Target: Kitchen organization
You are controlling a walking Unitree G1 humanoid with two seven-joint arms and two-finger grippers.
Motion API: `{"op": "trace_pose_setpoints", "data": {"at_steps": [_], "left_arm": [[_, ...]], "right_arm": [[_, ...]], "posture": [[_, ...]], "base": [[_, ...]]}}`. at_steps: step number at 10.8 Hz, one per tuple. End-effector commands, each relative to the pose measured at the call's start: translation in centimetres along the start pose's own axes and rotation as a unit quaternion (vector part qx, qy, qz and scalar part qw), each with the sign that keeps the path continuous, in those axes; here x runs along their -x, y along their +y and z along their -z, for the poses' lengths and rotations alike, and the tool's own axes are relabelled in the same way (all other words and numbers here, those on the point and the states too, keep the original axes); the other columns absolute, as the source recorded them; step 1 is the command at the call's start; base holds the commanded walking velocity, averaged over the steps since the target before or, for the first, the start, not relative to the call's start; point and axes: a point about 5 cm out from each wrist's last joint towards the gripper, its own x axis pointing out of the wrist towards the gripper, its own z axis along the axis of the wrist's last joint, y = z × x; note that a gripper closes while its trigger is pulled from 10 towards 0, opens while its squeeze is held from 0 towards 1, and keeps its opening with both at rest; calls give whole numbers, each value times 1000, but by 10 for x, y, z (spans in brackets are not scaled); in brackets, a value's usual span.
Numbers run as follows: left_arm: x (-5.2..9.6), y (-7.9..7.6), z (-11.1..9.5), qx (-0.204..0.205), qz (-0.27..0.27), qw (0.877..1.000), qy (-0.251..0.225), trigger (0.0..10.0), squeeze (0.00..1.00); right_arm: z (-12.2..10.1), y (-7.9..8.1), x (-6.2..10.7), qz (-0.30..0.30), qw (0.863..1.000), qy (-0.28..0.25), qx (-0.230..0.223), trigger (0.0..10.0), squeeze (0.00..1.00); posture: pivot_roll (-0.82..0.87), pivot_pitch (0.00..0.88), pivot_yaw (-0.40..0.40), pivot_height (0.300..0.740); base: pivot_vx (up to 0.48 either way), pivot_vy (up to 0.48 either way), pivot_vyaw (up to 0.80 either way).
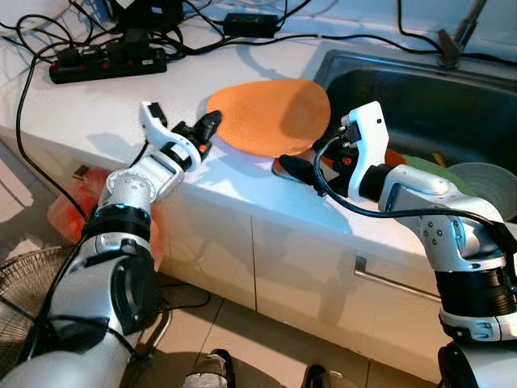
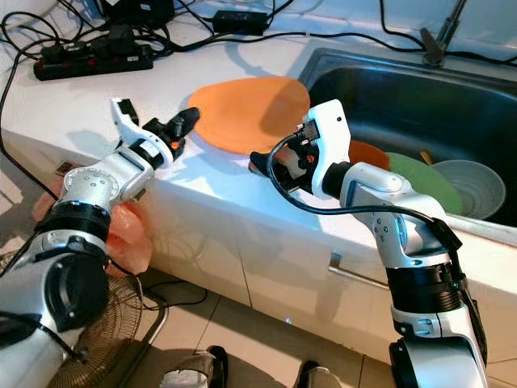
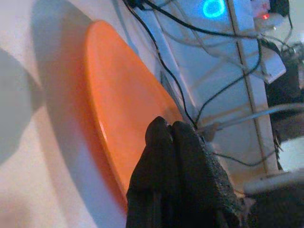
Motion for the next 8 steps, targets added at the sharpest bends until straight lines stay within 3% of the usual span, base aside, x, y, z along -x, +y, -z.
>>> {"op": "trace_pose_setpoints", "data": {"at_steps": [1,4,5,6,8], "left_arm": [[4,4,2,2,-5,1000,10,0,0],[9,9,1,-15,-8,1000,7,0,0],[11,9,-3,-44,-18,999,-4,3216,404],[14,9,-8,-53,-16,998,-23,10000,1000],[17,-5,-21,-54,21,996,-63,10000,1000]], "right_arm": [[2,3,-1,-3,1000,2,7,10000,0],[1,3,-4,-6,1000,0,9,10000,0],[1,3,-4,-4,1000,0,10,10000,0],[2,3,-3,-3,1000,0,10,10000,0],[1,2,-4,-3,1000,-1,10,10000,0]], "posture": [[49,162,50,740],[52,156,51,740],[52,154,51,740],[54,153,50,740],[55,152,51,740]], "base": [[0,0,0],[0,0,0],[0,0,0],[0,0,0],[0,0,0]]}}
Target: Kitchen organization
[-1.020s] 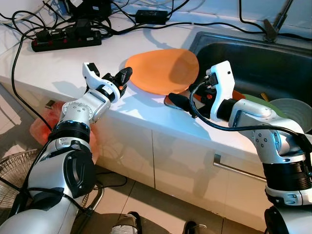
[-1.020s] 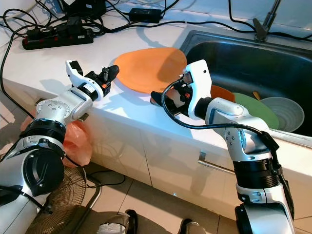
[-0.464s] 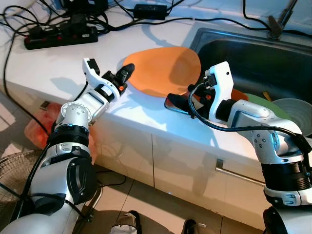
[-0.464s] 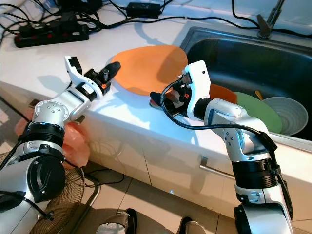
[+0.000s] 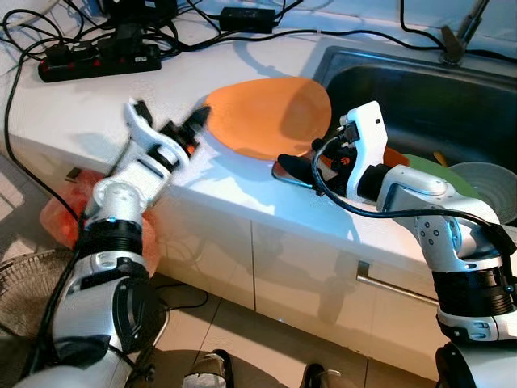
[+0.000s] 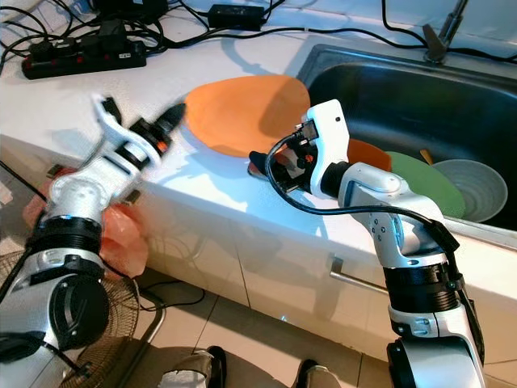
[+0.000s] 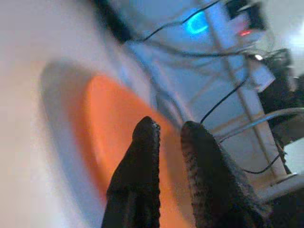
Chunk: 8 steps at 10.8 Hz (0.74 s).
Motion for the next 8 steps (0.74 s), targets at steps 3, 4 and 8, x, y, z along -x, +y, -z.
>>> {"op": "trace_pose_setpoints", "data": {"at_steps": [3,4,8], "left_arm": [[10,-11,-21,-85,-31,995,-40,10000,1000],[13,-12,-25,-107,-46,992,-54,10000,1000],[7,2,-19,1,-176,984,-21,10000,1000]], "right_arm": [[1,3,-2,-9,1000,3,5,10000,0],[1,3,-3,-9,1000,2,5,10000,0],[1,4,-3,-9,1000,4,5,10000,0]], "posture": [[62,155,49,740],[70,156,48,740],[65,166,53,740]], "base": [[0,0,0],[0,0,0],[0,0,0]]}}
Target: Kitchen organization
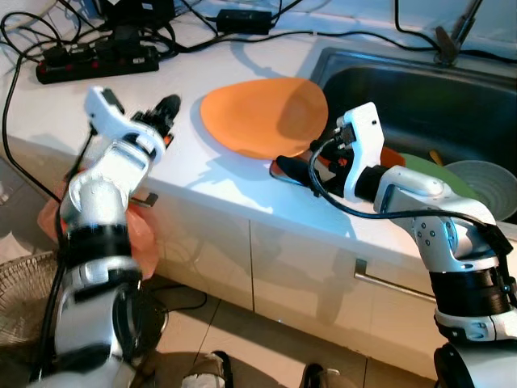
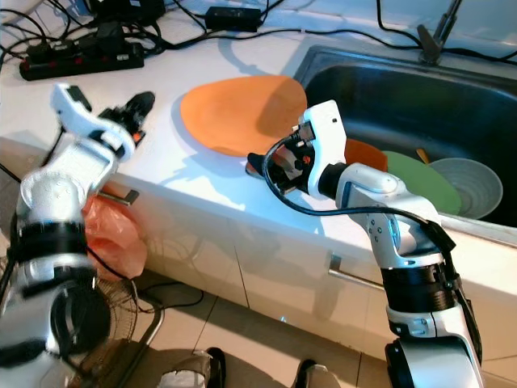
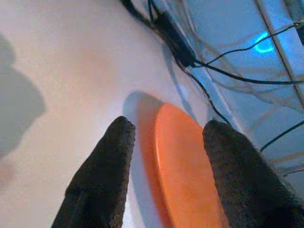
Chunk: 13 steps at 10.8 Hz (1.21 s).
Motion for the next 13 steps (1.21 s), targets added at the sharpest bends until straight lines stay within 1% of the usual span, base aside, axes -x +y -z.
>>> {"op": "trace_pose_setpoints", "data": {"at_steps": [1,2,3,4,5,6,8,12,13], "left_arm": [[-2,3,8,13,-11,1000,25,10000,1000],[-4,4,12,25,-15,999,36,10000,1000],[-5,4,17,44,-23,997,55,10000,1000],[-8,7,23,55,-37,995,74,10000,1000],[-11,8,34,57,-42,993,97,10000,1000],[-11,10,39,48,-52,992,106,10000,1000],[-10,15,44,40,-75,989,119,10000,1000],[-15,20,54,45,-84,986,134,10000,1000],[-16,21,60,43,-76,986,143,10000,745]], "right_arm": [[0,3,-1,-6,1000,1,4,10000,0],[0,3,0,-6,1000,1,3,10000,0],[0,3,0,-5,1000,2,2,10000,0],[1,4,1,-4,1000,2,2,10000,0],[1,4,4,-3,1000,3,2,10000,0],[2,3,7,2,1000,6,0,10000,0],[4,3,9,3,1000,10,-1,10000,0],[3,5,9,1,1000,12,-2,10000,0],[4,6,9,1,1000,13,-3,10000,0]], "posture": [[64,167,54,740],[62,170,56,740],[56,174,59,740],[46,178,63,740],[38,183,68,740],[30,194,71,740],[30,203,66,740],[25,211,65,740],[21,214,63,740]], "base": [[0,0,0],[0,0,0],[0,0,0],[0,0,0],[0,0,0],[0,0,0],[0,0,0],[0,0,0],[0,0,0]]}}
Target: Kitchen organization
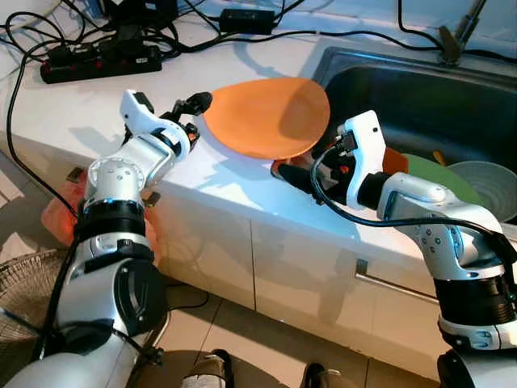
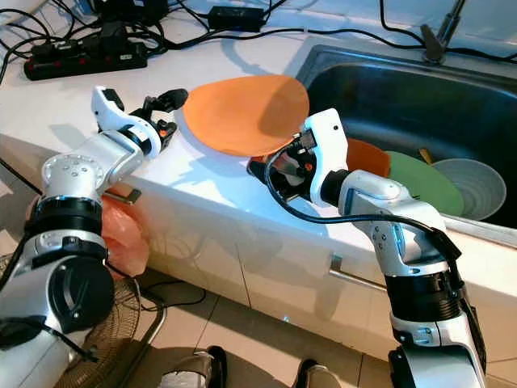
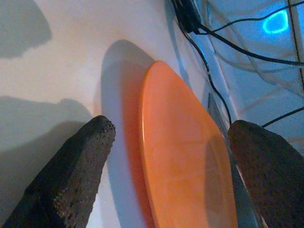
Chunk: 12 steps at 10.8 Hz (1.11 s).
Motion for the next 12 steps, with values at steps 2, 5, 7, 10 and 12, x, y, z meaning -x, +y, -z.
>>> {"op": "trace_pose_setpoints", "data": {"at_steps": [2,5,7,10,12], "left_arm": [[-4,35,41,19,-59,995,72,0,0],[-8,34,49,29,-42,995,80,0,0],[-8,38,50,34,-43,995,78,0,0],[-8,40,50,36,-41,996,77,0,0],[-8,41,50,37,-42,995,76,0,0]], "right_arm": [[-1,3,3,-2,1000,-2,-2,10000,0],[-1,3,3,-1,1000,0,-2,10000,0],[-1,3,3,0,1000,0,-3,10000,0],[0,2,3,1,1000,0,-3,10000,0],[-1,2,3,0,1000,0,-3,10000,0]], "posture": [[14,219,60,740],[11,222,58,740],[10,222,62,740],[11,218,61,740],[12,218,61,740]], "base": [[0,0,0],[0,0,0],[0,0,0],[0,0,0],[0,0,0]]}}
